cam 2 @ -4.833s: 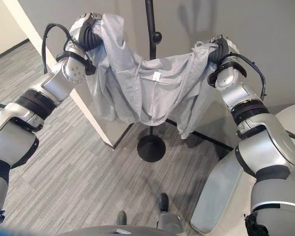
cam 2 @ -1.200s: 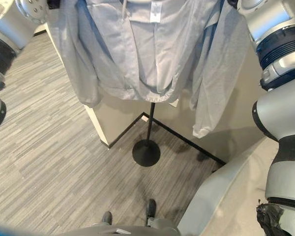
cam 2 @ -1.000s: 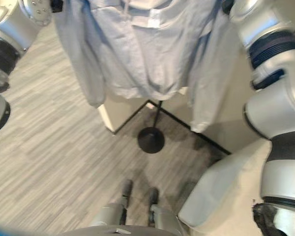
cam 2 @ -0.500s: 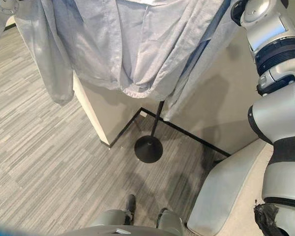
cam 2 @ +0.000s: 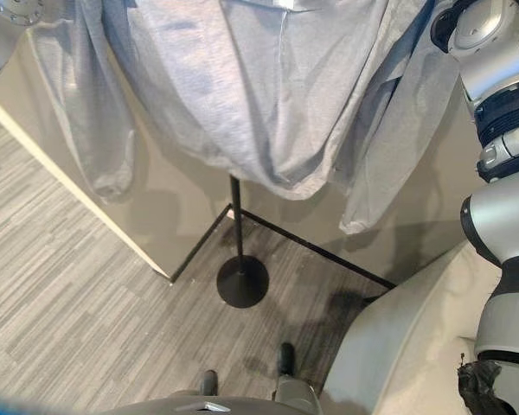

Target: Hang the clothes on the sofa on the clothes rack.

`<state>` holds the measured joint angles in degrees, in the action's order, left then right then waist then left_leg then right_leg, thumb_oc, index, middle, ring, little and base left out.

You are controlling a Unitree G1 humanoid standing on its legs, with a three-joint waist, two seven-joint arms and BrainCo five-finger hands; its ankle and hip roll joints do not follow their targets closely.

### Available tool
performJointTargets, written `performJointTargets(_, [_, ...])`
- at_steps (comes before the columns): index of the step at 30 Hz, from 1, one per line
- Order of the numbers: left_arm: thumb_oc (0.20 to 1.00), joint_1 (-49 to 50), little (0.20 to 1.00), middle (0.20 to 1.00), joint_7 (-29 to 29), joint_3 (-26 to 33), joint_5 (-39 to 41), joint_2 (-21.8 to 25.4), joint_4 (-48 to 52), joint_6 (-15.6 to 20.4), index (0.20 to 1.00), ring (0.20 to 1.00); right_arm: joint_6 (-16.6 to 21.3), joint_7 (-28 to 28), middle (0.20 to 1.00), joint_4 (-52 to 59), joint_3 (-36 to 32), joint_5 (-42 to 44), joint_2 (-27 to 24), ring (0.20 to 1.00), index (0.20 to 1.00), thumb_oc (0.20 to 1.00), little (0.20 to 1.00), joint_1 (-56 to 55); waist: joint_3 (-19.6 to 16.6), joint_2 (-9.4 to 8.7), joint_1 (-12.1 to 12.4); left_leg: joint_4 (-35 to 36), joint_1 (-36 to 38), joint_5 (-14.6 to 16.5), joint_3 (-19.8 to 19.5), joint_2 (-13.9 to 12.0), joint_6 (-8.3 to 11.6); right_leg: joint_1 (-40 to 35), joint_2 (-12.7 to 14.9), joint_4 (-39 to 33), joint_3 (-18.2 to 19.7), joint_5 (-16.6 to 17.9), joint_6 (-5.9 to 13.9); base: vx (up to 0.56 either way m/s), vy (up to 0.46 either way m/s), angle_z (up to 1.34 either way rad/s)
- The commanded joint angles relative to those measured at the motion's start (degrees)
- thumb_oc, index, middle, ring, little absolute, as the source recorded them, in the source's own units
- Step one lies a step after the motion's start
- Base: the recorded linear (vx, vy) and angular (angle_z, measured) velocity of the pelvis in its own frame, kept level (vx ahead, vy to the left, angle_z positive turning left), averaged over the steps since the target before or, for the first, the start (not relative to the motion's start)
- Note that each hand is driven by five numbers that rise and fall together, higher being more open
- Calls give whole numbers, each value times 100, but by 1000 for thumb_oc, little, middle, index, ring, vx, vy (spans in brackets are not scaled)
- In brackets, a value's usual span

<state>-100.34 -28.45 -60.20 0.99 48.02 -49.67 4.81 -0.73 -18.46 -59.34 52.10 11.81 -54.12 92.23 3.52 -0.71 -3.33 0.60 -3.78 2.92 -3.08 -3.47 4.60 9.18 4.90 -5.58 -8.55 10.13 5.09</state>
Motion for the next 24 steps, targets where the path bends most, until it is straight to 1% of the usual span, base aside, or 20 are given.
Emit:
performJointTargets(1, [200, -466, 200, 200, -183, 66, -3, 176, -528, -73, 200, 200, 106, -286, 200, -372, 64, 63, -567, 200, 200, 200, 200, 589, -156, 203, 94, 440, 185, -319, -198, -92, 358, -543, 356, 58, -15, -678, 955, 66, -61, 6])
performJointTargets(4, [200, -307, 200, 200, -168, 162, -14, 77, -467, -90, 200, 200, 79, -238, 200, -406, -27, -40, -526, 200, 200, 200, 200, 358, -210, 241, 51, 440, 340, -276, -104, -133, 371, -721, 307, 58, -40, -792, 910, 65, -43, 0])
performJointTargets(8, [200, -138, 200, 200, -144, 250, 26, -25, -510, -96, 200, 200, 69, -213, 200, -452, -49, -133, -408, 200, 200, 200, 200, 239, -192, 265, 34, 440, 370, -263, -93, -147, 368, -747, 301, 58, -41, -827, 891, 6, -6, -1])
performJointTargets(11, [200, 110, 200, 200, -129, 441, 81, -140, -528, -106, 200, 200, 56, -166, 200, -459, -71, -223, -265, 200, 200, 200, 200, 97, -163, 291, 33, 440, 363, -270, -60, -147, 364, -736, 301, 58, -24, -833, 871, 0, 0, 0])
performJointTargets(13, [200, 153, 200, 200, -126, 475, 79, -144, -512, -112, 200, 200, 57, -165, 200, -449, -80, -250, -238, 200, 200, 200, 200, 55, -156, 292, 36, 440, 361, -275, -50, -149, 361, -738, 300, 58, -23, -839, 869, 0, 0, 0])
performJointTargets(18, [200, 409, 200, 200, -82, 594, 37, -320, -643, -184, 200, 200, 25, -150, 200, -428, -71, -402, 71, 200, 200, 200, 200, -88, -82, 281, 59, 440, 309, -305, -43, -136, 347, -709, 298, 58, -23, -855, 849, 0, 0, 0])
performJointTargets(20, [200, 442, 200, 200, -63, 598, 44, -351, -716, -190, 200, 200, 17, -123, 200, -446, -38, -440, 124, 200, 200, 200, 200, -79, -65, 276, 63, 440, 299, -310, -44, -131, 344, -695, 294, 58, -19, -854, 846, -9, 2, -2])
performJointTargets(22, [200, 472, 200, 200, 18, 510, -44, -486, -966, -209, 200, 200, 5, -49, 200, -582, 94, -574, 330, 200, 200, 200, 200, -39, -37, 269, 80, 440, 261, -333, -43, -127, 346, -667, 297, 58, -36, -845, 840, 0, 0, 0])
performJointTargets(23, [200, 469, 200, 200, 18, 509, -43, -488, -972, -206, 200, 200, 7, -48, 200, -586, 97, -573, 332, 200, 200, 200, 200, -36, -38, 270, 79, 440, 258, -334, -44, -127, 346, -665, 297, 58, -36, -845, 839, -52, 1, 3])
performJointTargets(24, [200, 432, 200, 200, 114, 354, -120, -708, -1334, -209, 200, 200, -13, 63, 200, -868, 276, -733, 665, 200, 200, 200, 200, 51, 15, 254, 93, 440, 177, -375, -40, -116, 351, -592, 300, 58, -43, -817, 843, -57, -1, 4])
